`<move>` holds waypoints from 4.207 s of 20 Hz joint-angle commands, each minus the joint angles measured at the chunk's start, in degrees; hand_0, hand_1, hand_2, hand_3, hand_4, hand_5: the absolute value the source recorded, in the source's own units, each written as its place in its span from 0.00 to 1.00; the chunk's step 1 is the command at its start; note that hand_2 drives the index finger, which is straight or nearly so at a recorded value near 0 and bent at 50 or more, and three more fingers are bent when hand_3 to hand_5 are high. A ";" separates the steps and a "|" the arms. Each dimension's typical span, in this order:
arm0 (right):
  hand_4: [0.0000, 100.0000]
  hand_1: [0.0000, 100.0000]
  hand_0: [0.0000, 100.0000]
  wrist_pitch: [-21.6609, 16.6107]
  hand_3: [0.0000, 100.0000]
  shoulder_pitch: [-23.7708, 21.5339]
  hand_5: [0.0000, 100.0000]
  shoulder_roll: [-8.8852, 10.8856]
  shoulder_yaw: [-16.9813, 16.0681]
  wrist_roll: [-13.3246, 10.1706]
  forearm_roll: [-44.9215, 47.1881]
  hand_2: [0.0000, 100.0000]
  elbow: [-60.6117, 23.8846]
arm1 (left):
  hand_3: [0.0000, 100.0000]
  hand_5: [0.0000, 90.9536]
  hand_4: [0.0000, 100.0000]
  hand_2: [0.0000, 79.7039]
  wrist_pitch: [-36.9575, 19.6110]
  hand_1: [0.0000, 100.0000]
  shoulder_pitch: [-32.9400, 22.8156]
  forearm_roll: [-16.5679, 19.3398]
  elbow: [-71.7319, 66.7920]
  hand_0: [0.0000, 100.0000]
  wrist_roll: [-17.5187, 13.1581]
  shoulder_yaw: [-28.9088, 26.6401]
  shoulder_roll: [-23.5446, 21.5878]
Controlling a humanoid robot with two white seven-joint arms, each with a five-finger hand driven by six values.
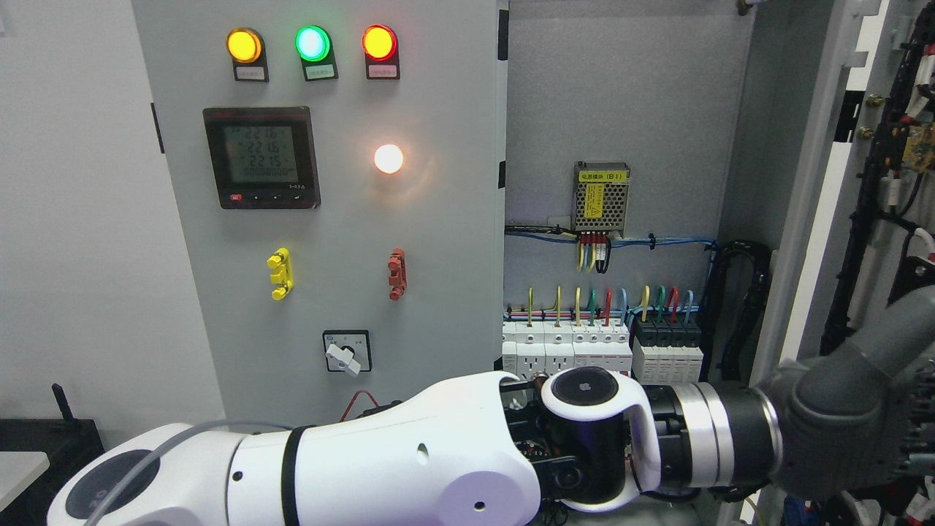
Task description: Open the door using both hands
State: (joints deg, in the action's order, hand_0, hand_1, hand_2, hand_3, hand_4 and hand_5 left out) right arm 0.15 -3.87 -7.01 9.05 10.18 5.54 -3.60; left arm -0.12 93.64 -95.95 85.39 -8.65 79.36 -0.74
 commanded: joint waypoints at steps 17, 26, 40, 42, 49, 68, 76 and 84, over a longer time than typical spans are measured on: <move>0.00 0.00 0.38 0.02 0.00 0.00 0.00 -0.02 0.00 0.02 0.00 0.00 0.00 | 0.00 0.00 0.00 0.00 0.03 0.00 -0.12 0.76 -1.19 0.00 0.56 0.89 4.17; 0.00 0.00 0.38 0.02 0.00 0.00 0.00 -0.02 0.00 0.02 0.00 0.00 0.00 | 0.00 0.00 0.00 0.00 0.03 0.00 -1.61 0.59 -1.37 0.00 -0.58 0.71 -5.92; 0.00 0.00 0.38 0.02 0.00 0.00 0.00 -0.02 0.00 0.02 0.00 0.00 0.00 | 0.00 0.00 0.00 0.00 0.73 0.00 -35.16 27.91 9.44 0.00 -9.97 -18.87 -30.18; 0.00 0.00 0.38 0.02 0.00 -0.09 0.00 -0.02 0.00 0.02 0.00 0.00 0.00 | 0.00 0.00 0.00 0.00 0.73 0.00 -40.96 29.67 9.44 0.00 -11.73 -22.56 -32.20; 0.00 0.00 0.38 0.02 0.00 0.00 0.00 0.07 0.00 0.02 0.00 0.00 0.00 | 0.00 0.00 0.00 0.00 0.29 0.00 -61.87 38.88 9.18 0.00 -12.18 -35.65 -38.72; 0.00 0.00 0.38 0.02 0.00 0.00 0.00 -0.02 0.00 0.02 0.00 0.00 0.00 | 0.00 0.00 0.00 0.00 -1.72 0.00 -109.70 60.08 9.00 0.00 -10.95 -65.64 -38.02; 0.00 0.00 0.38 0.02 0.00 0.00 0.00 -0.02 0.00 0.02 0.00 0.00 0.00 | 0.00 0.00 0.00 0.00 -15.33 0.00 -125.87 66.58 8.13 0.00 -10.86 -73.02 -35.12; 0.00 0.00 0.38 0.02 0.00 0.00 0.00 -0.02 0.00 0.02 0.00 0.00 0.00 | 0.00 0.00 0.00 0.00 -35.47 0.00 -132.05 77.04 -13.99 0.00 -10.95 -74.35 -28.53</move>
State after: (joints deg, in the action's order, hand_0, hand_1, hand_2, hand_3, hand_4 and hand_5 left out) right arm 0.14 -3.88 -7.00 9.06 10.15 5.54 -3.60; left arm -29.93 -33.57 -25.39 88.37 -19.55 11.78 -34.51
